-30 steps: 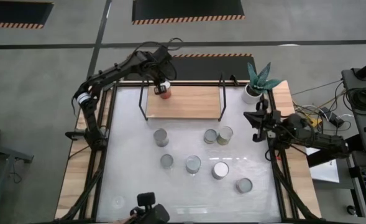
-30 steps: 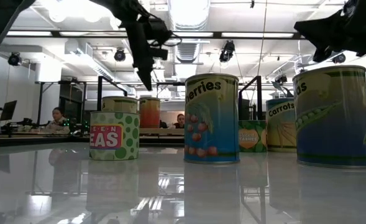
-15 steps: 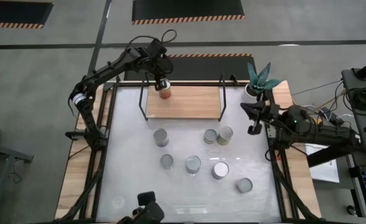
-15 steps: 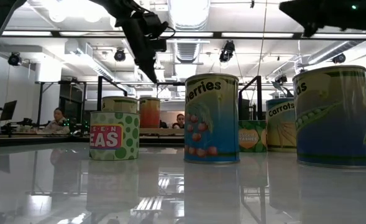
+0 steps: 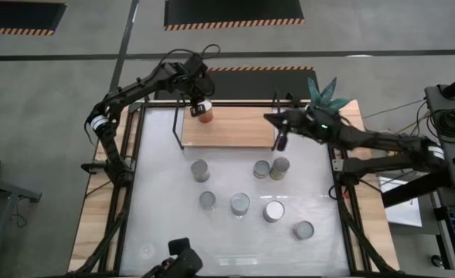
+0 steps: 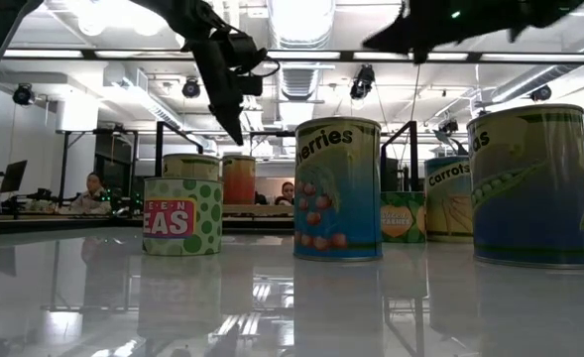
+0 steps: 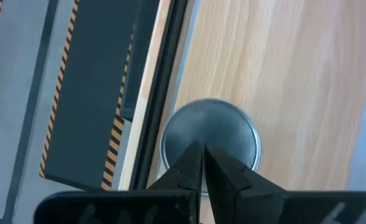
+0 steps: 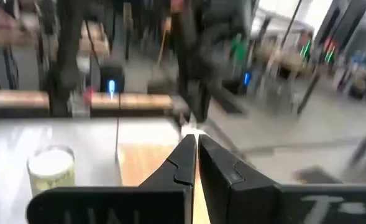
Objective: Pick and place cans onto a shelf
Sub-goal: Put the canned pineapple on the shelf
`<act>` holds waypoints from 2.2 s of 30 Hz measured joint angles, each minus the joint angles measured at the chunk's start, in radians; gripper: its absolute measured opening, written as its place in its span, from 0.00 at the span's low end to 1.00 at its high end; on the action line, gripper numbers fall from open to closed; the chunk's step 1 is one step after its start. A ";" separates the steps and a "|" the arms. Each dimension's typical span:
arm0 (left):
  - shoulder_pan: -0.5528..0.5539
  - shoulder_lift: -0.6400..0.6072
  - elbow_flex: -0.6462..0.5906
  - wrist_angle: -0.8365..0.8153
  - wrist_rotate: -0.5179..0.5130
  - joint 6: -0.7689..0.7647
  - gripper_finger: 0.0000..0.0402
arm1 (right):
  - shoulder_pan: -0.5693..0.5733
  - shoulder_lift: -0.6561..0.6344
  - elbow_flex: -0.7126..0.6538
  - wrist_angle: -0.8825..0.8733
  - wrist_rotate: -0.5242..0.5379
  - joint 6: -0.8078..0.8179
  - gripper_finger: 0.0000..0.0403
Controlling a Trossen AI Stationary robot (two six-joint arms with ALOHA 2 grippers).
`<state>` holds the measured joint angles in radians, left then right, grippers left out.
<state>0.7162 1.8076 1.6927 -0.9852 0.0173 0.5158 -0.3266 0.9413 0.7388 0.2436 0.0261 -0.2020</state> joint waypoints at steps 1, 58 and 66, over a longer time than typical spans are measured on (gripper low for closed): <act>0.001 0.000 -0.009 0.001 0.000 -0.004 0.00 | -0.006 0.030 0.043 -0.018 0.000 0.000 0.02; 0.006 -0.033 -0.115 0.088 0.001 -0.111 0.00 | -0.076 1.026 0.714 -0.094 -0.135 -0.105 0.02; 0.005 -0.033 -0.119 0.032 0.001 -0.165 0.00 | -0.086 1.031 0.714 -0.079 -0.130 -0.105 0.02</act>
<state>0.7209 1.7748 1.5738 -0.9530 0.0181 0.3505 -0.4127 1.9720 1.4525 0.1642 -0.1043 -0.3068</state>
